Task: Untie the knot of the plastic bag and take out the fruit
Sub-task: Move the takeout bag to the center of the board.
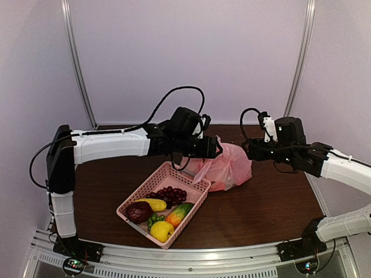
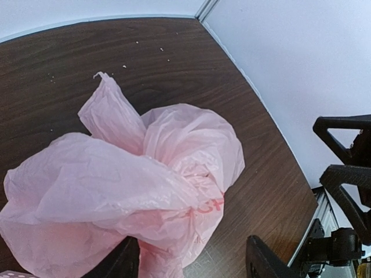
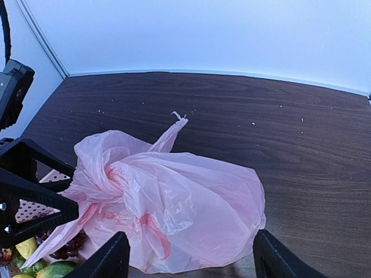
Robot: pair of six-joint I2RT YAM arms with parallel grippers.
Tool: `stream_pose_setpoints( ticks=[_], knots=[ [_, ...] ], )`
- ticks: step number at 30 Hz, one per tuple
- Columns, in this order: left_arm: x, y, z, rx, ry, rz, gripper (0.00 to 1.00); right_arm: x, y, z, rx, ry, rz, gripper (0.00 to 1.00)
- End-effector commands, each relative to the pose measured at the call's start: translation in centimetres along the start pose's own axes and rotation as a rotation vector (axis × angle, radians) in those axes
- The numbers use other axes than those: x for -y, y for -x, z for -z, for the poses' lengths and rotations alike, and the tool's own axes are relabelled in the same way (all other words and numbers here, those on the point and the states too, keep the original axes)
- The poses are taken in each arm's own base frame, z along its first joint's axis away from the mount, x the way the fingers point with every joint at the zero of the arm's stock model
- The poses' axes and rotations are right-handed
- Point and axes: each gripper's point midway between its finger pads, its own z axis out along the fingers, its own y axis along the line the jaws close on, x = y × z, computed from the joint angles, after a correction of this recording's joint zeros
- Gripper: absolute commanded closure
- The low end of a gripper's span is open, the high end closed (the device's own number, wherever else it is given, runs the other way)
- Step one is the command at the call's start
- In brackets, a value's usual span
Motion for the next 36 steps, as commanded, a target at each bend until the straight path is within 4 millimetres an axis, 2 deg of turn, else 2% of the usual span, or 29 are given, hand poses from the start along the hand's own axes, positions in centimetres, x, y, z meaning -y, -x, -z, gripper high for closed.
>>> stream_pose_setpoints(
  ticks=[1, 5, 16, 19, 22, 26, 29, 33, 36],
  knots=[
    [-0.3, 0.8, -0.6, 0.031, 0.027, 0.024, 0.42, 0.0, 0.0, 0.7, -0.004, 0.007, 0.030, 0.27],
    [-1.5, 1.0, -1.0, 0.046, 0.090, 0.019, 0.48, 0.1, -0.3, 0.7, -0.013, 0.009, 0.041, 0.26],
    [-1.3, 1.1, -1.3, 0.041, 0.084, -0.006, 0.82, -0.2, -0.2, 1.4, -0.008, 0.035, 0.043, 0.25],
    [-0.3, 1.6, -1.3, 0.047, 0.046, -0.058, 0.91, 0.1, -0.5, 1.5, -0.015, 0.021, 0.027, 0.26],
    [2.3, 2.9, -0.8, 0.066, -0.061, -0.186, 1.00, 0.2, -0.4, 1.8, -0.009, 0.016, 0.003, 0.26],
    [5.7, 4.5, 0.3, 0.107, -0.191, -0.371, 1.00, 0.3, 0.2, 2.6, 0.022, 0.024, -0.038, 0.26],
    [7.2, 4.6, 1.0, 0.100, -0.286, -0.472, 1.00, 0.2, 0.7, 3.2, 0.045, 0.035, -0.058, 0.25],
    [7.8, 2.7, 1.6, 0.035, -0.398, -0.541, 1.00, -0.2, 0.9, 3.6, 0.048, 0.056, -0.068, 0.24],
    [7.1, 0.8, 1.9, -0.018, -0.419, -0.584, 1.00, -1.1, 0.1, 3.4, 0.012, 0.110, -0.044, 0.23]
  ],
)
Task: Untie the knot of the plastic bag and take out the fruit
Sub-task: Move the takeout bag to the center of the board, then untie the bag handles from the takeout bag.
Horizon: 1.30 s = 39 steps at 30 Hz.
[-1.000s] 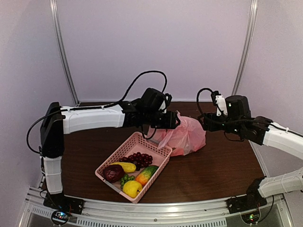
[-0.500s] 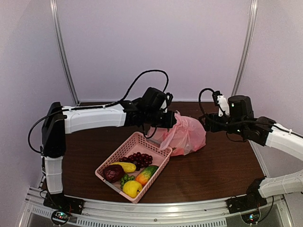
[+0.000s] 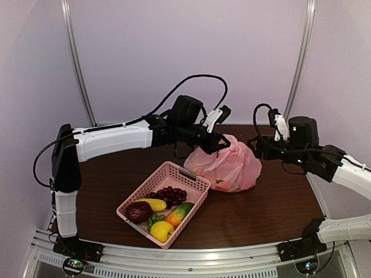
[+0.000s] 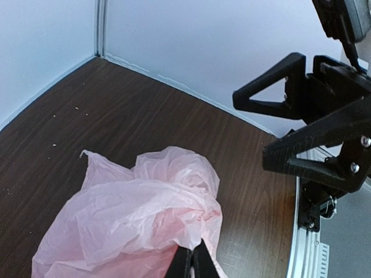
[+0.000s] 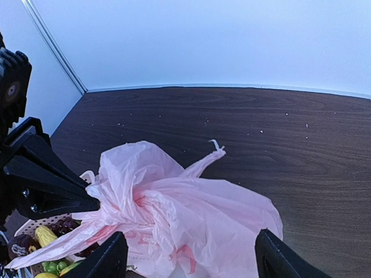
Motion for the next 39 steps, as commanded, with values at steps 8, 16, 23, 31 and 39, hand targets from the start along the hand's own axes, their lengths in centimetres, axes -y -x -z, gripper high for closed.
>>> stream_pose_setpoints(
  ticks=[8, 16, 23, 31, 39],
  knots=[
    [0.0, -3.6, 1.4, -0.049, -0.061, -0.029, 1.00, -2.2, -5.1, -0.9, -0.232, 0.151, 0.100, 0.33],
    [-0.3, -3.7, 1.8, -0.020, -0.034, 0.030, 1.00, -1.4, -5.7, -1.6, -0.267, 0.122, 0.155, 0.41],
    [-0.4, -3.8, 2.0, -0.017, -0.026, 0.046, 1.00, -2.0, -5.4, -3.4, -0.265, 0.169, 0.147, 0.46],
    [-0.5, -3.7, 2.1, -0.016, -0.016, 0.057, 1.00, -2.9, -4.8, -4.4, -0.250, 0.224, 0.134, 0.44],
    [-0.6, -3.6, 2.3, -0.013, -0.005, 0.066, 1.00, -2.6, -5.0, -5.7, -0.270, 0.224, 0.153, 0.47]
  ],
)
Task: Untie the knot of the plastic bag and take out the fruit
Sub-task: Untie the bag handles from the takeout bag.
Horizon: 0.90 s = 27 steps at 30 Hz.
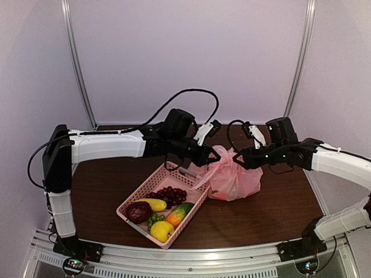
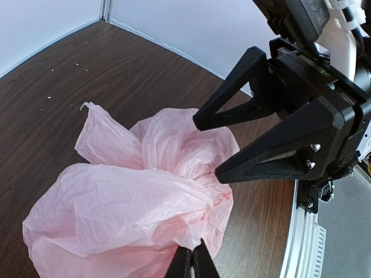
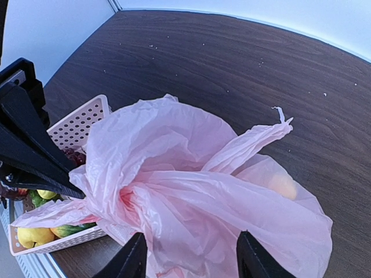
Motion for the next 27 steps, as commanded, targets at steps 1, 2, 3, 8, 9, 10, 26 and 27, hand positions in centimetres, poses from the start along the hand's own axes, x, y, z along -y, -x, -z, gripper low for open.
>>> stream_pose_setpoints(
  ticks=[1, 2, 3, 8, 9, 10, 26, 27],
  knots=[
    [0.3, 2.1, 1.4, 0.067, 0.015, -0.007, 1.00, -0.1, 1.6, -0.3, 0.035, 0.014, 0.020, 0.49],
    [0.3, 2.1, 1.5, 0.069, 0.018, -0.006, 1.00, 0.0, 1.6, -0.4, 0.037, 0.015, 0.019, 0.54],
    [0.2, 2.1, 1.5, 0.069, 0.020, -0.002, 1.00, -0.1, 1.7, -0.4, 0.041, 0.020, 0.018, 0.56],
    [0.0, 2.6, 1.6, 0.081, 0.038, 0.022, 0.97, -0.9, 1.7, -0.6, 0.056, 0.071, 0.011, 0.87],
    [-0.1, 2.7, 1.7, 0.085, 0.044, 0.026, 0.92, -0.9, 1.6, -0.6, 0.057, 0.076, 0.008, 0.91],
    [-0.3, 2.7, 1.6, 0.087, 0.054, 0.029, 0.87, -0.9, 1.6, -0.6, 0.059, 0.078, 0.005, 0.95],
    [-1.9, 3.7, 0.8, 0.118, 0.135, 0.102, 0.41, -1.5, 1.2, -0.4, 0.069, 0.117, -0.002, 1.00],
    [-1.9, 3.7, 0.6, 0.116, 0.135, 0.103, 0.40, -1.5, 1.2, -0.4, 0.071, 0.120, -0.002, 1.00]
  ],
)
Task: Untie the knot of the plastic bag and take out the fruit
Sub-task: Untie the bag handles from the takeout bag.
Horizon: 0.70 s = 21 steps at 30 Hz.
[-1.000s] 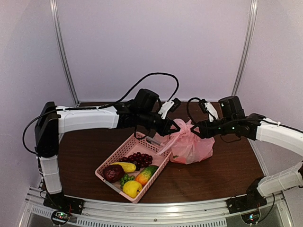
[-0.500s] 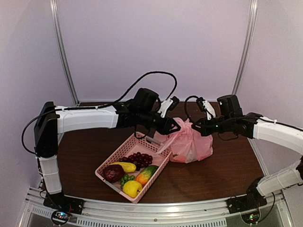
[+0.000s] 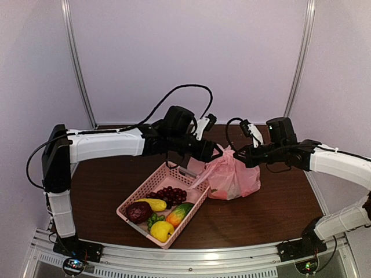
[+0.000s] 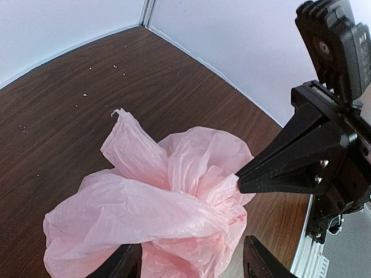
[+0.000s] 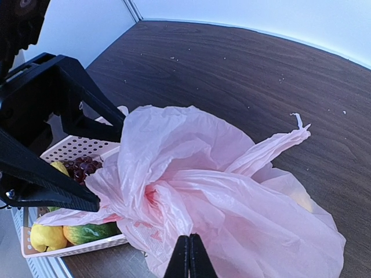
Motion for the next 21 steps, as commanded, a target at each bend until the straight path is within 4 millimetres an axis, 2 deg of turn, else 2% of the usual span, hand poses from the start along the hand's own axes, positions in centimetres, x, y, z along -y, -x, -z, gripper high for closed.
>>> stream_pose_setpoints(
  ticks=[1, 6, 13, 16, 20, 21],
  knots=[
    [0.6, 2.2, -0.2, 0.061, -0.009, 0.006, 0.40, -0.4, 0.3, 0.4, 0.026, 0.028, -0.011, 1.00],
    [0.8, 1.3, -1.3, 0.032, -0.012, 0.019, 0.40, -0.6, 0.2, 0.5, 0.029, 0.040, -0.015, 1.00],
    [-0.2, 0.3, -2.0, 0.006, 0.023, 0.063, 0.45, -0.7, 0.2, 0.7, 0.037, 0.043, -0.018, 1.00],
    [-0.2, 0.2, -2.2, 0.003, 0.023, 0.072, 0.58, -0.8, 0.2, 0.7, 0.038, 0.046, -0.021, 1.00],
    [0.0, 0.2, -2.1, 0.002, 0.013, 0.071, 0.84, -0.7, 0.2, 0.8, 0.046, 0.041, -0.022, 0.99],
    [0.1, 0.3, -2.1, 0.003, 0.007, 0.070, 0.88, -0.7, 0.3, 0.8, 0.050, 0.041, -0.020, 0.95]
  ],
)
